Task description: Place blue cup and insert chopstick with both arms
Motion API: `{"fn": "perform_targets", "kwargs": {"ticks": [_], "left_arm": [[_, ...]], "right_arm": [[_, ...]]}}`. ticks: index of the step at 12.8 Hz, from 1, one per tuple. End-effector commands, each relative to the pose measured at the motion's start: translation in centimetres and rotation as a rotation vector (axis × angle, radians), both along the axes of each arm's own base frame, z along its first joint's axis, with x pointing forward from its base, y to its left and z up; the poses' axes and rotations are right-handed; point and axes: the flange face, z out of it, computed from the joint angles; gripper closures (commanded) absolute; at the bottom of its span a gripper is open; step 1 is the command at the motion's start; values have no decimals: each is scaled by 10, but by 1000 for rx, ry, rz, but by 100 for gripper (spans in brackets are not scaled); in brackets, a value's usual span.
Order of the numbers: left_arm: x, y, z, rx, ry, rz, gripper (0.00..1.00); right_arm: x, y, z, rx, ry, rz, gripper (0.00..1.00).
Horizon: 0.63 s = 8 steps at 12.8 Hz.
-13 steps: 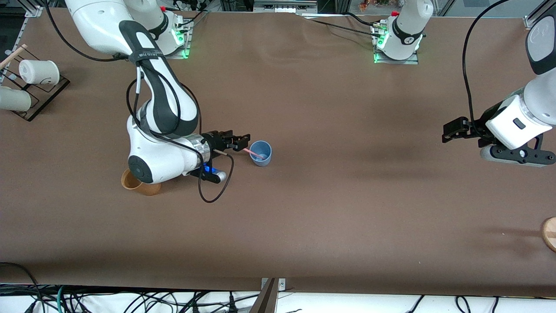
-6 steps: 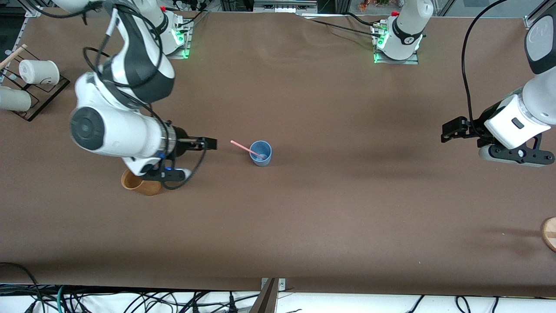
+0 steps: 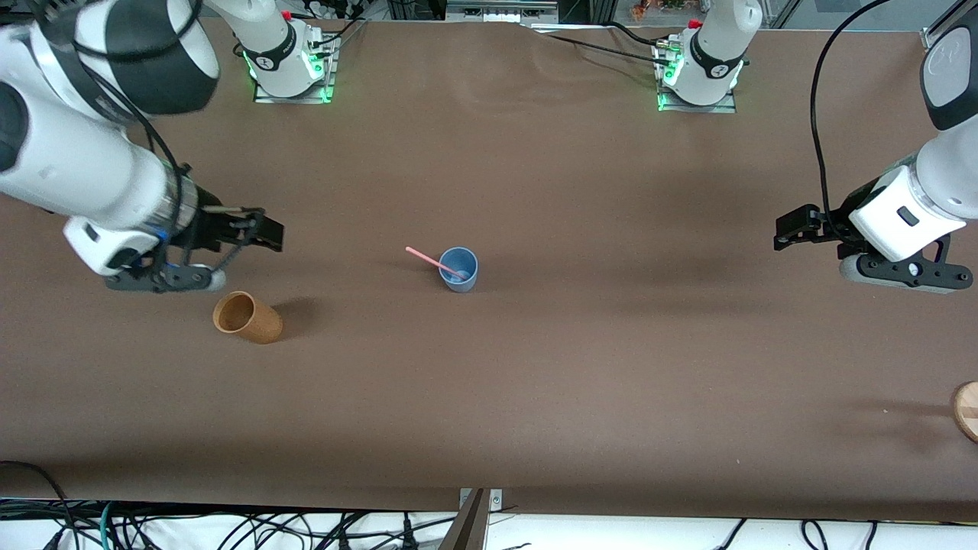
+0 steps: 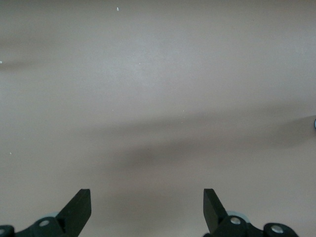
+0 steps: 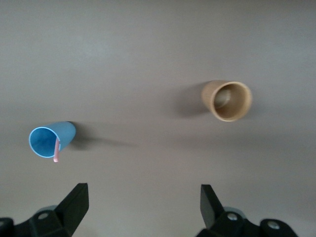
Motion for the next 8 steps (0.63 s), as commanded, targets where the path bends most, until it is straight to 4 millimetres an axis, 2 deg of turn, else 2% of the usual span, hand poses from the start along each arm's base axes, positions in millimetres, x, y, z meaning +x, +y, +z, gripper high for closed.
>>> {"fn": "perform_targets", "kwargs": {"ticks": [1, 2, 3, 5, 6, 7, 8], "left_arm": [[4, -3, 4, -20, -6, -7, 0], [4, -3, 4, -20, -6, -7, 0], [4, -3, 4, -18, -7, -7, 0], [4, -5, 4, -20, -7, -10, 0], [4, -4, 5, -20, -9, -9, 0], [4, -5, 5, -20, -9, -10, 0], [4, -5, 4, -21, -7, -12, 0]], "right_arm": [[-16, -34, 1, -38, 10, 2, 0], [-27, -53, 0, -64, -30, 10, 0], [-42, -63, -1, -105, -96, 40, 0], [-65, -105, 2, -120, -113, 17, 0], [-71, -119, 4, -116, -108, -4, 0], [-82, -137, -1, -116, -85, -29, 0], [-97, -145, -12, -114, -76, -39, 0]]}}
